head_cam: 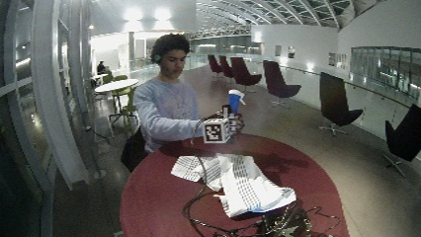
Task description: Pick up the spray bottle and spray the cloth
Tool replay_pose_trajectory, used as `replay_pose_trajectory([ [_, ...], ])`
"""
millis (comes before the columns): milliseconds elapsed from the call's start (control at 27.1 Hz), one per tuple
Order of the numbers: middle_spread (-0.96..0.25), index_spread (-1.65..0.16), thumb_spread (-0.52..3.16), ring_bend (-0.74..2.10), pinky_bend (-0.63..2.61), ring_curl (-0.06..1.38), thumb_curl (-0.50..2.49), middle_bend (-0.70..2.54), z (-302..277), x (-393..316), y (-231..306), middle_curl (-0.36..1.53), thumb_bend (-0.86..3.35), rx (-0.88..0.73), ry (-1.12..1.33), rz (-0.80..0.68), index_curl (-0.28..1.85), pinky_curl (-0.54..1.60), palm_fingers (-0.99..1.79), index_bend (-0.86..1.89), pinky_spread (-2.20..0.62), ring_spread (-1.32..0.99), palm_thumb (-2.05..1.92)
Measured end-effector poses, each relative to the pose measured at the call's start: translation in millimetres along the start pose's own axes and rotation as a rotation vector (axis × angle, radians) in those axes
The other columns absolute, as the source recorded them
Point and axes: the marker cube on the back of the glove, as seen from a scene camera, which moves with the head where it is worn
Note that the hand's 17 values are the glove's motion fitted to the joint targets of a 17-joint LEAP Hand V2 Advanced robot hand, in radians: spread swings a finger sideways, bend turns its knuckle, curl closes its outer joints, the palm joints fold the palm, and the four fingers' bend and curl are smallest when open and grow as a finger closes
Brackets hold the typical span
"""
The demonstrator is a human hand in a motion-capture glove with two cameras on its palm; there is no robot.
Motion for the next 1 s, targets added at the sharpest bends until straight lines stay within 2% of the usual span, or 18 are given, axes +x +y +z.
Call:
replay_pose_trajectory([
  [185, -0.06, -0.22, 0.90, 0.40, 0.17, 0.40, 0.56, 0.29, 50.9, 15.1, -22.8, 0.46, -0.02, 0.012, 0.008, -0.065, 0.34, 0.31, 1.02, 0.14, 0.17, -0.04, 0.85],
  [406, -0.07, -0.23, 0.92, 0.38, 0.17, 0.40, 0.55, 0.28, 93.3, 34.1, -31.7, 0.46, -0.03, -0.026, 0.005, -0.071, 0.34, 0.31, 1.01, 0.14, 0.16, -0.05, 0.85],
  [591, -0.07, -0.23, 0.93, 0.37, 0.16, 0.39, 0.55, 0.28, 97.9, 47.8, -25.4, 0.46, -0.03, -0.102, 0.064, -0.061, 0.35, 0.30, 1.00, 0.14, 0.16, -0.06, 0.84],
  [738, -0.07, -0.24, 0.93, 0.37, 0.16, 0.39, 0.54, 0.27, 99.9, 56.4, -32.4, 0.46, -0.03, -0.049, 0.097, -0.053, 0.35, 0.30, 1.00, 0.14, 0.16, -0.06, 0.84],
  [886, -0.06, -0.24, 0.95, 0.37, 0.16, 0.39, 0.53, 0.27, 99.0, 64.9, -26.9, 0.46, -0.03, -0.090, 0.132, -0.045, 0.35, 0.30, 1.00, 0.14, 0.15, -0.06, 0.83],
  [996, -0.07, -0.24, 0.95, 0.37, 0.16, 0.39, 0.52, 0.27, 99.0, 58.7, -31.4, 0.46, -0.04, -0.054, 0.099, -0.040, 0.35, 0.29, 0.99, 0.14, 0.15, -0.06, 0.81],
])
